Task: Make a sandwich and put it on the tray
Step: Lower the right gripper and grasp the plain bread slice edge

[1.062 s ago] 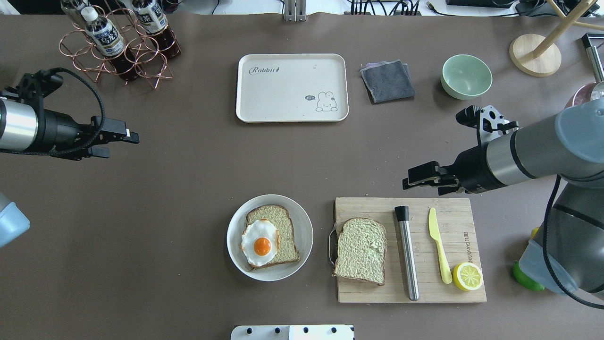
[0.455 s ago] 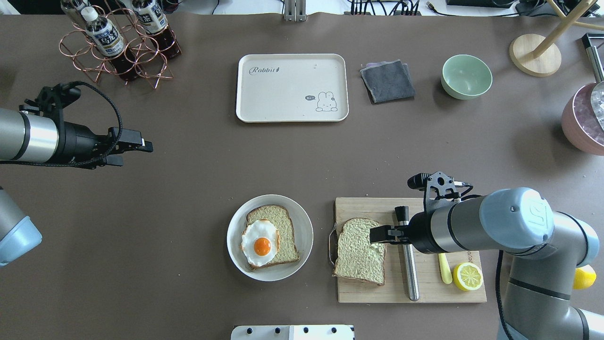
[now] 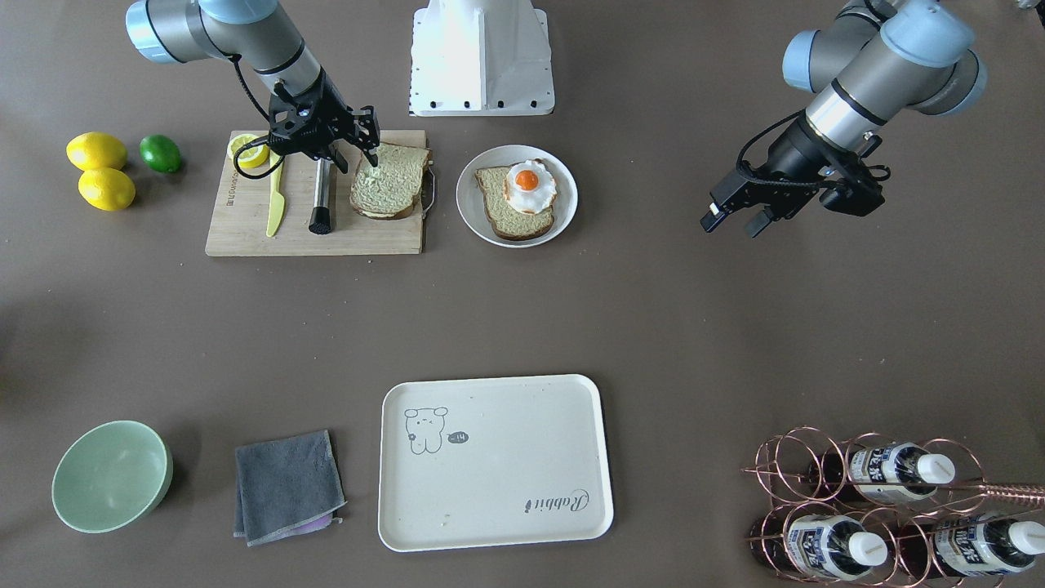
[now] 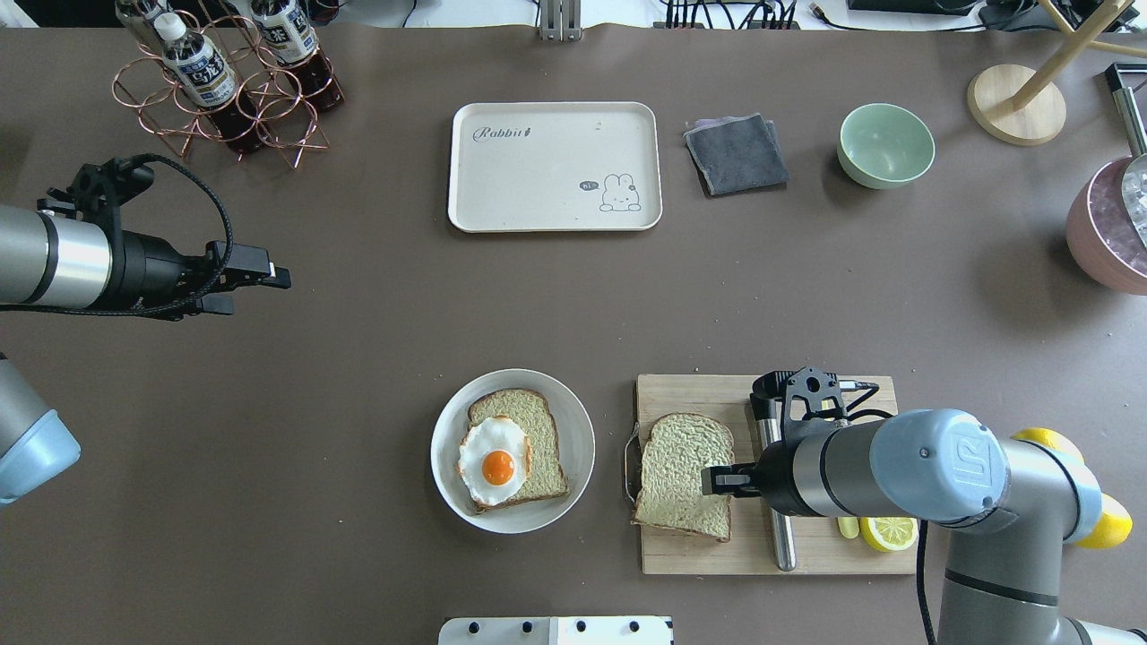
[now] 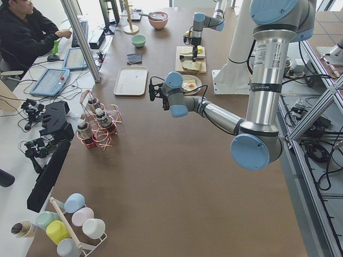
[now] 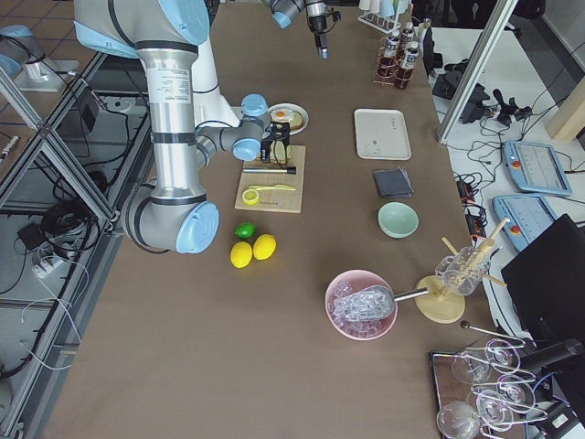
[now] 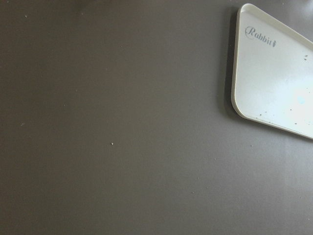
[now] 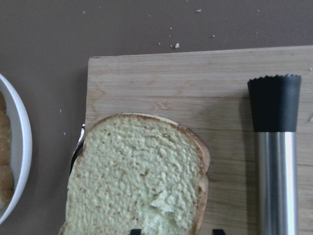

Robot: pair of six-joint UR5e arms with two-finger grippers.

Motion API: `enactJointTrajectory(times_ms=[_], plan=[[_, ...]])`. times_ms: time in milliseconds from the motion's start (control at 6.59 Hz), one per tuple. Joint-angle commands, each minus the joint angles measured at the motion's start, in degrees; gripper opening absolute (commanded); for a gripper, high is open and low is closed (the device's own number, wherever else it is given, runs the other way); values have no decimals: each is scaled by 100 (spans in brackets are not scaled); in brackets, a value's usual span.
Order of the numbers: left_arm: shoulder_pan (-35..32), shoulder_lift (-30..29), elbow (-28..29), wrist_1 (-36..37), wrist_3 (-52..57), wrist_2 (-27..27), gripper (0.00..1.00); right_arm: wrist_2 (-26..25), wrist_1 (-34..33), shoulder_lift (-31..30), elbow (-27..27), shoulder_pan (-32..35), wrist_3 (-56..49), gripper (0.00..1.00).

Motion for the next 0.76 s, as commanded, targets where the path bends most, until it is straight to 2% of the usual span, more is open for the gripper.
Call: enactJointTrajectory(times_ms=[0, 303, 607], plan=[[0, -7, 16, 0, 0, 0, 98, -22, 0, 11, -107, -56, 0, 53], [9, -16, 42, 0, 17, 0, 97, -30, 0, 29, -126, -56, 0, 0], [18, -33, 68, 9, 17, 0, 97, -13, 17, 55, -82, 49, 0, 0]])
